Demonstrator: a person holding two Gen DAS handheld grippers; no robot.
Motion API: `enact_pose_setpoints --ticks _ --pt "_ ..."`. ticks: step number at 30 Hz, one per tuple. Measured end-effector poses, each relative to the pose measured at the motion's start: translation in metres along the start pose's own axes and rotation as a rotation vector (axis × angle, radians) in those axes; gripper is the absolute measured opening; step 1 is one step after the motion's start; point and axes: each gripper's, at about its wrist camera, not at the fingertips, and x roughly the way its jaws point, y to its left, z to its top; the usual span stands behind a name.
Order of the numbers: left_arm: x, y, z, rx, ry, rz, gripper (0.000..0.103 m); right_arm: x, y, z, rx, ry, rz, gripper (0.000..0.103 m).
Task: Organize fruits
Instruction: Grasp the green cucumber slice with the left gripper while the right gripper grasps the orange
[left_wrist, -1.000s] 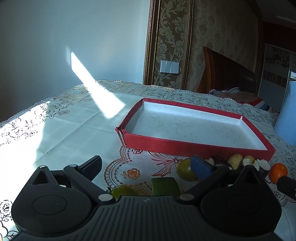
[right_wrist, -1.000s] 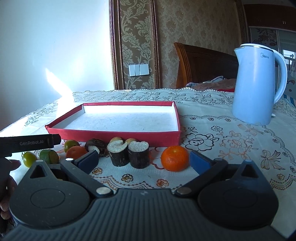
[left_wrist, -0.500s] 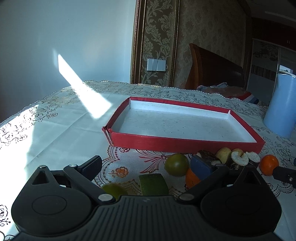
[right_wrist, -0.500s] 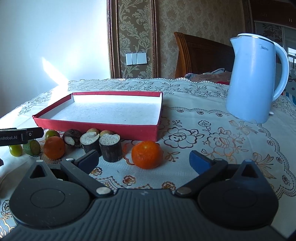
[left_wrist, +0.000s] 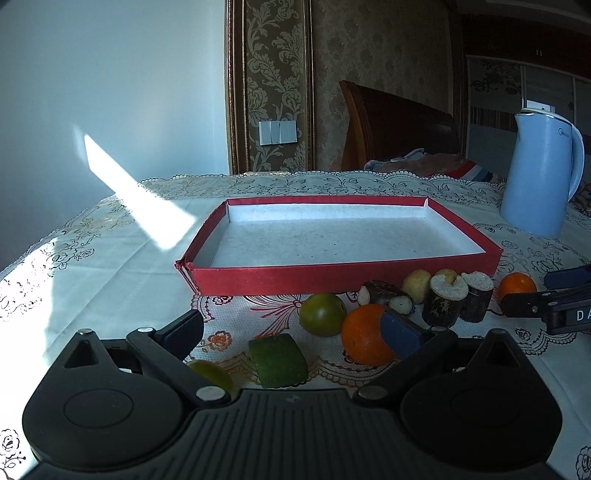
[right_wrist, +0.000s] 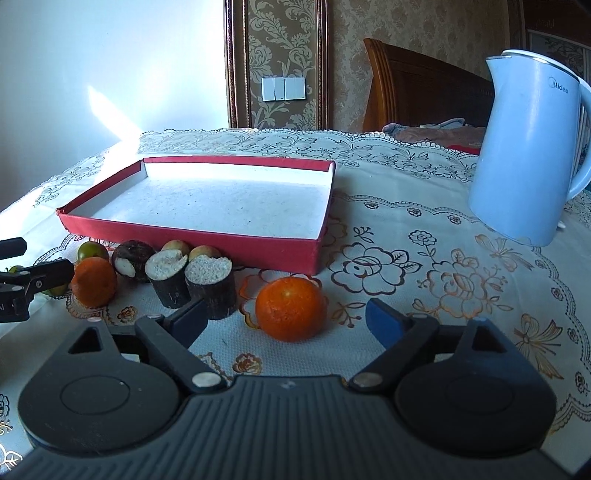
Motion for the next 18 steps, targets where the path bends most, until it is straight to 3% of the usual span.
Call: enact_pose_setpoints --ticks 3,7,11,14,15,18 --pt "0.001 -0.002 0.000 0.008 0.005 -0.013 0.102 0.006 -0.002 0.003 -0.009 0.023 0.008 0.085" --pt "0.000 -0.003 -0.001 0.014 0.001 -0.037 0.102 0.014 -0.003 0.006 -0.024 0.054 0.023 0.067" --pt "-0.002 -0.005 -0.002 0.027 -0.005 -0.039 0.102 0.020 -0.004 0.007 -0.025 0.067 0.030 0.060" --pt "-0.003 -0.006 -0.003 0.031 -0.005 -0.051 0.095 0.020 -0.007 0.007 -0.016 0.063 0.029 0.050" --pt "-0.004 -0.006 -0.003 0.034 -0.006 -0.054 0.092 0.020 -0.007 0.007 -0.011 0.058 0.036 0.043" --pt "-0.004 -0.007 -0.004 0.043 0.002 -0.065 0.082 0.019 -0.008 0.005 -0.007 0.048 0.038 0.041"
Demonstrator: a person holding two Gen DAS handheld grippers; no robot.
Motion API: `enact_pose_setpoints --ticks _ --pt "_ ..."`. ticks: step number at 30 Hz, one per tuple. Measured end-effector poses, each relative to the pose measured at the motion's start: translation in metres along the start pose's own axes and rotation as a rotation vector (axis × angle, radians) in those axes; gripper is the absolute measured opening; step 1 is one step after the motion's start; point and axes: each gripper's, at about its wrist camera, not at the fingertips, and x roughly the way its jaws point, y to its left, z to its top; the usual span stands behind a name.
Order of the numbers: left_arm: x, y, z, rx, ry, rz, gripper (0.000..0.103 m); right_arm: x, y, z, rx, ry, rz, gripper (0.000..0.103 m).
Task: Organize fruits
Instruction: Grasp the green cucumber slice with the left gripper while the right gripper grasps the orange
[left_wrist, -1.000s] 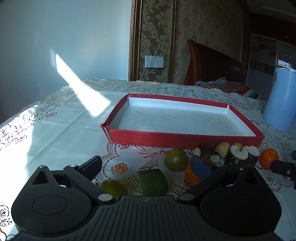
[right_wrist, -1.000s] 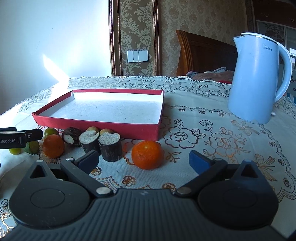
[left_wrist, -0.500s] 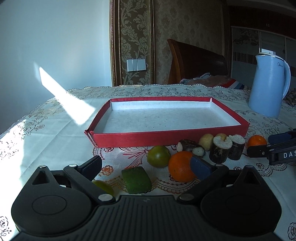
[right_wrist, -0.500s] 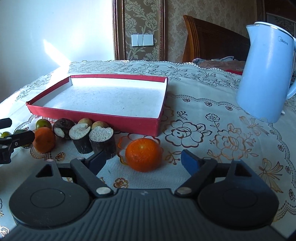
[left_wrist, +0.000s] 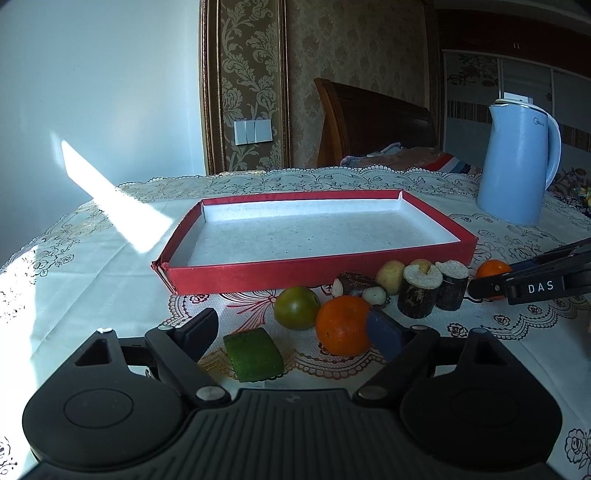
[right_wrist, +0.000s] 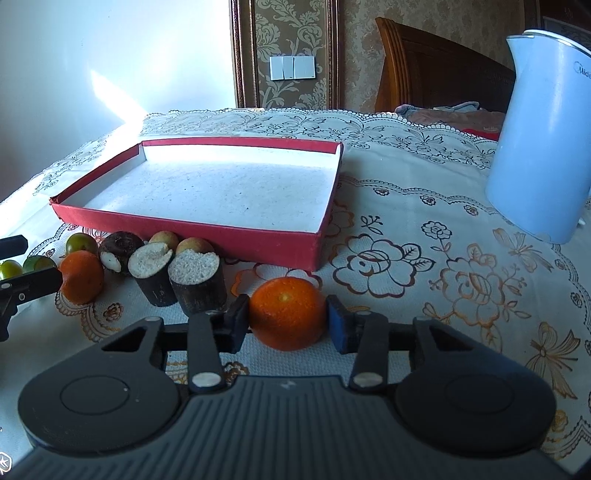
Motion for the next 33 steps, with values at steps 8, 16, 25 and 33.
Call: enact_pose_setpoints --ticks 8,16,25,33 --pt "-0.011 -0.005 -0.002 0.002 -0.014 0.007 0.068 -0.001 -0.002 -0.002 0.013 -0.012 0.007 0.041" --pt "-0.019 0.020 -0.009 -0.094 0.016 -0.003 0.067 -0.001 -0.004 -0.002 0.020 -0.015 0.012 0.041" --pt "-0.009 0.016 -0.003 -0.122 0.044 0.027 0.067 -0.001 -0.004 -0.002 0.023 -0.016 0.014 0.041" --pt "0.005 0.022 -0.006 -0.183 0.111 0.046 0.034 -0.001 -0.004 -0.002 0.026 -0.017 0.016 0.041"
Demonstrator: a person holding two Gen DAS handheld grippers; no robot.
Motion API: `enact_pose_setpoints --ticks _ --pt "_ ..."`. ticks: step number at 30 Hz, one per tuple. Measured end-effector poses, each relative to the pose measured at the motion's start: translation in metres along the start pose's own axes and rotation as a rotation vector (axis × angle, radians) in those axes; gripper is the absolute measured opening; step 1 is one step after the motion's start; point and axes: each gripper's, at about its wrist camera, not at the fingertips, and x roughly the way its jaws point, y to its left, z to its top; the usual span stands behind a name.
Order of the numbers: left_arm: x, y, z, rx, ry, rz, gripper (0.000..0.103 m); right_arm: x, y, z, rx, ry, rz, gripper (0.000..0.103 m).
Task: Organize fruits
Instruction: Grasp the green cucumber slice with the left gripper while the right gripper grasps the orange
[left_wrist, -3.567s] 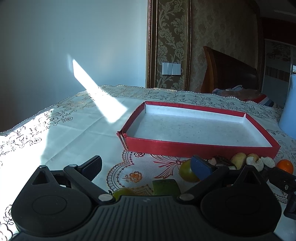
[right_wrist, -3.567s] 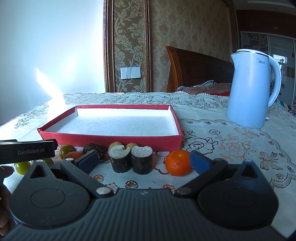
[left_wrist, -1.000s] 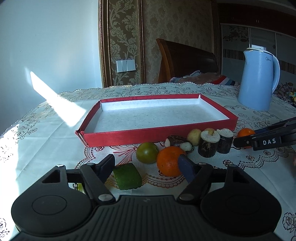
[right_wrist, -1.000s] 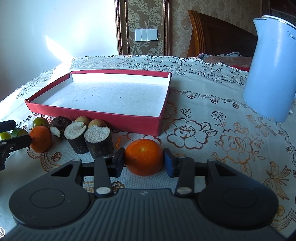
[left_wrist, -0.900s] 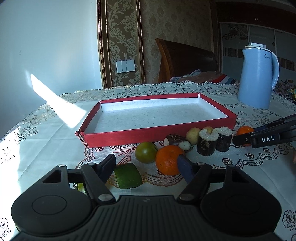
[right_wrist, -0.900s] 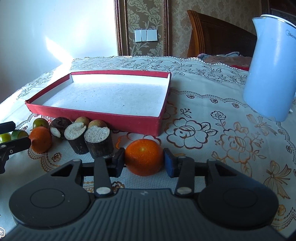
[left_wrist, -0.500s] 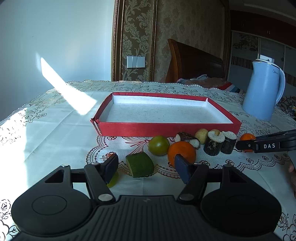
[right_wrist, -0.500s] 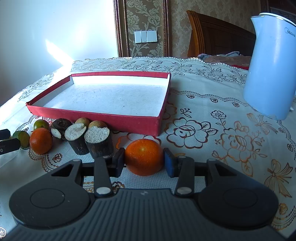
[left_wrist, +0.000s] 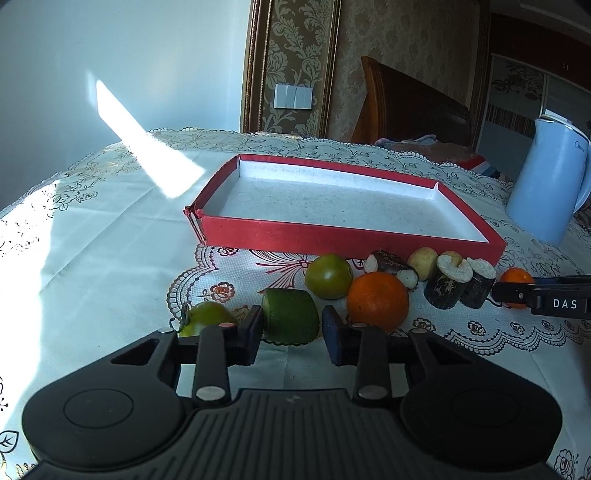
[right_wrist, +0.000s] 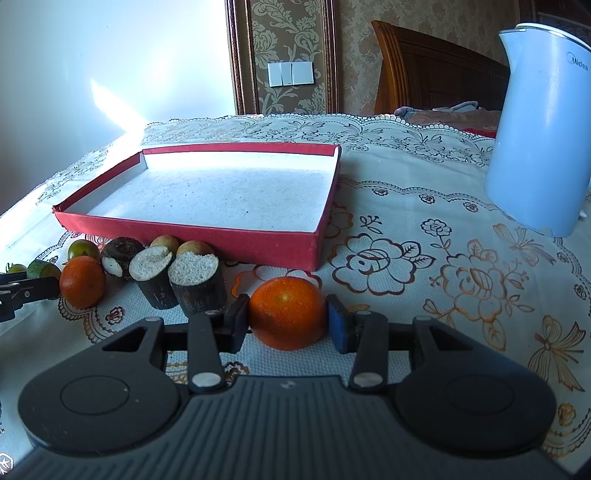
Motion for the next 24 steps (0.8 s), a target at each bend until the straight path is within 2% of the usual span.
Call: enact_pose_setpoints --ticks 5,16,24 --pt "0.003 0.003 0.001 -0.020 0.009 0.010 0.029 0.000 -0.001 0.000 0.004 -0.002 0.002 0.041" --pt "0.003 -0.007 0.007 -0.026 0.021 0.062 0.028 -0.001 0.001 -0.001 -0.002 -0.004 -0.012 0.041" --pt "-0.008 -0.020 0.019 0.012 -0.033 0.088 0.027 -0.008 0.001 -0.001 0.012 -0.032 -0.066 0.041"
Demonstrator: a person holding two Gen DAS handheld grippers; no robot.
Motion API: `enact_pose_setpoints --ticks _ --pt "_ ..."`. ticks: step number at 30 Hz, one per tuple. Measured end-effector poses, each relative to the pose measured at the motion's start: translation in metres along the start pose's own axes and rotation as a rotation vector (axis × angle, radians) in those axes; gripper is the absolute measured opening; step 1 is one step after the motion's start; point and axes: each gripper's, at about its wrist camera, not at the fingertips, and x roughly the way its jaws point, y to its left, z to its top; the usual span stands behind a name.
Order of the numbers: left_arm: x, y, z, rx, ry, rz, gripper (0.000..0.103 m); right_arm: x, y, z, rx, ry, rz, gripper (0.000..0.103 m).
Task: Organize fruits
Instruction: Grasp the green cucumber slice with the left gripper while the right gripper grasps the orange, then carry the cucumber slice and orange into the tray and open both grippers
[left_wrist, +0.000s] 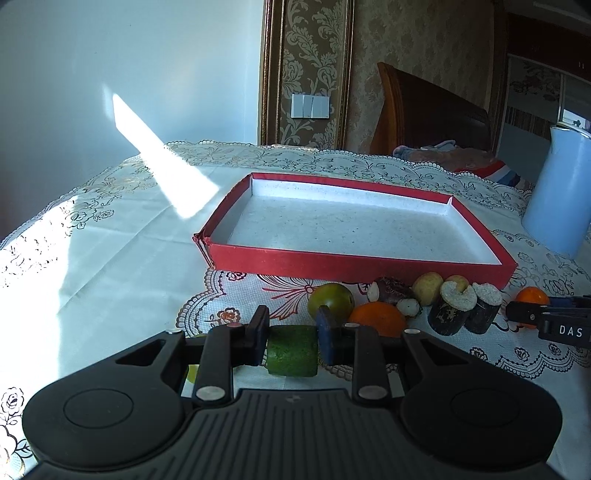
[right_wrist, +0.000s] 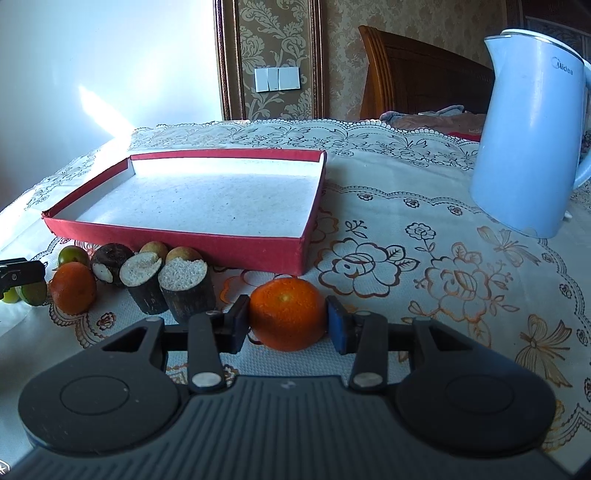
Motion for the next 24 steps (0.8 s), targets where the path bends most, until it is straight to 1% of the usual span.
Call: enact_pose_setpoints --ticks 4,8,10,14,19,22,24 --pt "-0.005 -0.008 0.008 0.029 -0.044 0.018 0.027 -0.010 0.005 0.002 0.011 -0.032 -0.009 0.041" --pt "-0.007 -0.014 0.016 0.045 -0.081 0.030 0.027 -0.024 0.018 0.006 0.000 -0.084 -0.012 0.041" --pt "-0.006 -0.015 0.019 0.049 -0.087 0.035 0.021 -0.033 0.026 0.011 -0.004 -0.120 -0.002 0.041" --pt "-0.004 -0.014 0.024 0.043 -0.101 0.042 0.020 -0.045 0.043 0.022 -0.013 -0.175 0.033 0.041" --pt "0.001 -0.007 0.029 0.027 -0.106 0.052 0.014 -0.043 0.059 0.030 -0.017 -0.196 0.062 0.041" --pt "-0.001 0.003 0.027 0.009 -0.125 0.037 0.014 -0.040 0.063 0.031 -0.009 -0.201 0.071 0.041" --pt "-0.008 0.012 0.023 0.000 -0.137 0.011 0.014 -0.041 0.064 0.030 -0.005 -0.201 0.079 0.041"
